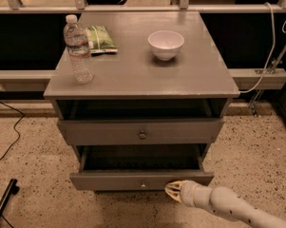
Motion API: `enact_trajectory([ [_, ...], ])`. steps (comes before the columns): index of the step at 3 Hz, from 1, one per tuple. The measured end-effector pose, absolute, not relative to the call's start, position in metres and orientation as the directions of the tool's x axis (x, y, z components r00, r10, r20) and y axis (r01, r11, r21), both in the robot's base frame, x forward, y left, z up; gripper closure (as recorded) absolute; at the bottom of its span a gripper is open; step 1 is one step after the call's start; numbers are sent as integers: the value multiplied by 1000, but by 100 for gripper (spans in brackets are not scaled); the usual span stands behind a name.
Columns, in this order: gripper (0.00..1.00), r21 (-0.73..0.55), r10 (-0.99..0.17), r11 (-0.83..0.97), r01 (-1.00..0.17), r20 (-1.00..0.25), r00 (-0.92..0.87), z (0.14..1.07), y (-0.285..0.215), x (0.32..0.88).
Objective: Close middle drawer
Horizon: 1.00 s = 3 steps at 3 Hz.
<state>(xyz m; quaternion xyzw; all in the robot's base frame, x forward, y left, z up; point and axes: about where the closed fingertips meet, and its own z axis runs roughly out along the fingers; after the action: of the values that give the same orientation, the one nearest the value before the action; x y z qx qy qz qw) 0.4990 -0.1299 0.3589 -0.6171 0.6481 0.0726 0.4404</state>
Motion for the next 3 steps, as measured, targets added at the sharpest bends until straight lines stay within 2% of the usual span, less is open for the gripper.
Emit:
enact_trajectory([
  [2,100,-413,-687,334,-847,-723,81,338,-106,566],
  [3,100,-413,-687,334,-847,-723,81,338,-106,566],
])
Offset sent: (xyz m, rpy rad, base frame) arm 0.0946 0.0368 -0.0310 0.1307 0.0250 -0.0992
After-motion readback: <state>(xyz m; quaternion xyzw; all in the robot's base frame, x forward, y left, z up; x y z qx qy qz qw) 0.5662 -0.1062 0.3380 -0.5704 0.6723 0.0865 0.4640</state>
